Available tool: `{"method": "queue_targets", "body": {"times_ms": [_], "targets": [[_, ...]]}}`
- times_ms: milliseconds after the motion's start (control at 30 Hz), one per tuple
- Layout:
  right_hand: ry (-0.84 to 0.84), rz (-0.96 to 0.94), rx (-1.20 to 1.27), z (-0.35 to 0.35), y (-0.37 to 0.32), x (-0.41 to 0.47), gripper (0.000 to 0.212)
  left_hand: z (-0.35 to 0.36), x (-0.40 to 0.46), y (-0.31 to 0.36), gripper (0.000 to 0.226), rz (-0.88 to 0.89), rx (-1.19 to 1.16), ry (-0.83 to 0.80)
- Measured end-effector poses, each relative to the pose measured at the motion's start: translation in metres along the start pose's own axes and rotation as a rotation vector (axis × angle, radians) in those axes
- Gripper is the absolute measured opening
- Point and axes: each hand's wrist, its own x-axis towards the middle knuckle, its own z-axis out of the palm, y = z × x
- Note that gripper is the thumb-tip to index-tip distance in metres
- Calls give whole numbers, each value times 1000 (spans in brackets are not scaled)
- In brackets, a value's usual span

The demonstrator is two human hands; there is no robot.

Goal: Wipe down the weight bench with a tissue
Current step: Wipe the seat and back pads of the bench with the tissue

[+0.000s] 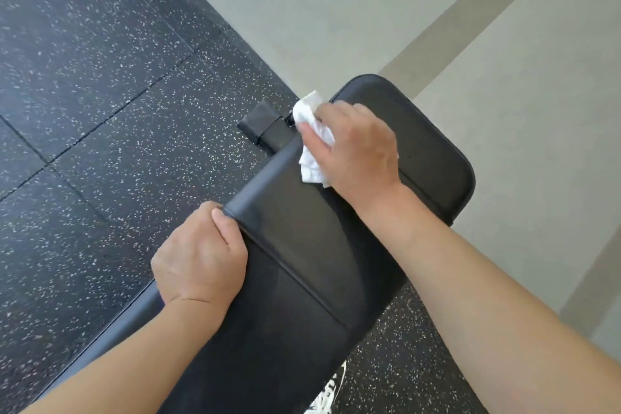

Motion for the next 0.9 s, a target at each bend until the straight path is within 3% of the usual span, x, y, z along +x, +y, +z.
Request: {"method": "queue_targets", "body": {"times_ms": [67, 200, 367, 433, 600, 800, 900], "targets": [[-71, 55, -34, 5, 2, 20, 29, 1, -2, 8, 39, 19, -4, -10], [-281, -32, -98, 23, -34, 31, 32, -5, -2, 3, 39, 54, -46, -44], [-453, -317, -62, 18, -75, 7, 35, -13, 1, 0, 37, 93, -56, -50], [-486, -287, -120, 15, -59, 25, 36, -14, 3, 0, 35, 106, -58, -59], [-568, -7, -279, 18, -31, 74, 36, -12, 7, -4, 36, 102, -75, -97], [-805, -288, -196, 39, -113, 18, 44, -10, 9, -8, 33, 133, -97, -113], [-845, -187, -242, 38, -97, 36, 43, -11, 8, -8, 36, 132, -85, -154]]}}
